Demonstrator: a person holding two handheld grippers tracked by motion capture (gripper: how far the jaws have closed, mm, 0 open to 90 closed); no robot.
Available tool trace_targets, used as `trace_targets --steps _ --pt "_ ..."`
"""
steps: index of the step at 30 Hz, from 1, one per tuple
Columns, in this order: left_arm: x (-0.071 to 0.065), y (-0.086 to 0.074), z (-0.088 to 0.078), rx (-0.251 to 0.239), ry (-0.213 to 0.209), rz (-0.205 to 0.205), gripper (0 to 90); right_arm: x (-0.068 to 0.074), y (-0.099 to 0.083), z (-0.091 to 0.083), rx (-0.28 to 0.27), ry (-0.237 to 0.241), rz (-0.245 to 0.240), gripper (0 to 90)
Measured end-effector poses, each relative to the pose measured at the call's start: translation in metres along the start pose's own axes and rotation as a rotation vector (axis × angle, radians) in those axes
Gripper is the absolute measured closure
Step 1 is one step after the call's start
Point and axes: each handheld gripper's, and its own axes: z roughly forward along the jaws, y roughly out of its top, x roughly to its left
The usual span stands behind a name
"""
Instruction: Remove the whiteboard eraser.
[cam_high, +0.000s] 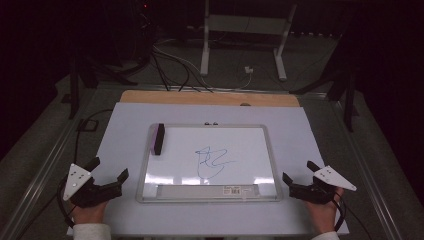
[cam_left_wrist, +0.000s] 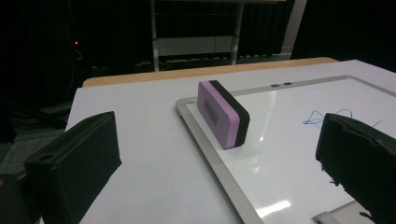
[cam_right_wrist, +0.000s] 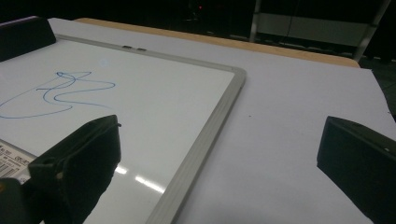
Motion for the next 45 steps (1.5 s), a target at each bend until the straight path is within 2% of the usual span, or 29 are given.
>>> trace_targets --steps 10,18,22,29,33,45 --pt "0.003 0.007 -0.001 -0.002 0.009 -0.016 0.6 0.001 -0.001 -0.002 -0.003 -0.001 0.005 0.3" --pt "0.004 0.02 0.008 0.03 0.013 -0.014 0.7 0.001 -0.001 -0.004 -0.012 -0.003 0.007 0.3" --pt "0.007 0.026 0.017 0.042 0.005 -0.026 0.7 0.001 -0.002 -0.004 -0.011 -0.002 0.006 0.3" --pt "0.009 0.035 0.035 0.067 -0.005 -0.017 0.7 0.001 -0.002 -0.004 -0.014 -0.002 0.007 0.3" --pt "0.01 0.038 0.047 0.071 -0.014 -0.03 0.7 0.001 -0.002 -0.003 -0.012 -0.002 0.009 0.3" --pt "0.004 0.052 0.081 0.091 -0.041 -0.008 0.7 -0.001 -0.003 -0.006 -0.018 -0.012 0.013 0.3"
